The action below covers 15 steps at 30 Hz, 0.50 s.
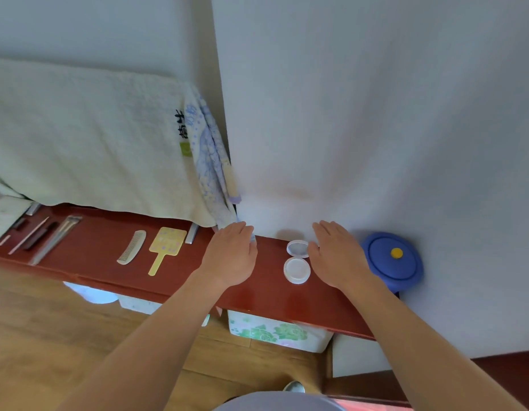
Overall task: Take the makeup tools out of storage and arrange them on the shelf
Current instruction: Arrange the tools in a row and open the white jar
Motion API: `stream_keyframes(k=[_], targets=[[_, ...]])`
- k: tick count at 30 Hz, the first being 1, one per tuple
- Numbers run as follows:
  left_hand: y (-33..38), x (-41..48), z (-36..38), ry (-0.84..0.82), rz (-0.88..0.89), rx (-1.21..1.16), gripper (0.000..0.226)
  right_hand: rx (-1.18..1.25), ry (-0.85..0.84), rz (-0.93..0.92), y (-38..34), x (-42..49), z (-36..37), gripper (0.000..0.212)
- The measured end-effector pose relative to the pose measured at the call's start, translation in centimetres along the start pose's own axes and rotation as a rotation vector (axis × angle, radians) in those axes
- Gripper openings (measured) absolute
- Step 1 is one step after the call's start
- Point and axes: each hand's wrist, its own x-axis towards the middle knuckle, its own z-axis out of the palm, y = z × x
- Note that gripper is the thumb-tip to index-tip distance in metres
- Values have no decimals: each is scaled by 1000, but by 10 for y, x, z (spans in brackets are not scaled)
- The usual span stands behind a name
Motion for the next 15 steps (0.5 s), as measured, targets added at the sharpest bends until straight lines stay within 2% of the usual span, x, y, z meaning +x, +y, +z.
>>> stream_keyframes(k=[3, 8, 15], targets=[[-17, -13, -8, 1, -3, -16, 39, 14, 11, -2, -21, -2, 0, 46], [-52, -41, -20, 36, -27, -19, 37, 63, 12, -24, -73, -9, 7, 54], [-111, -91, -37, 7, -116, 22, 44, 73, 28, -98, -147, -13, 19, 39]])
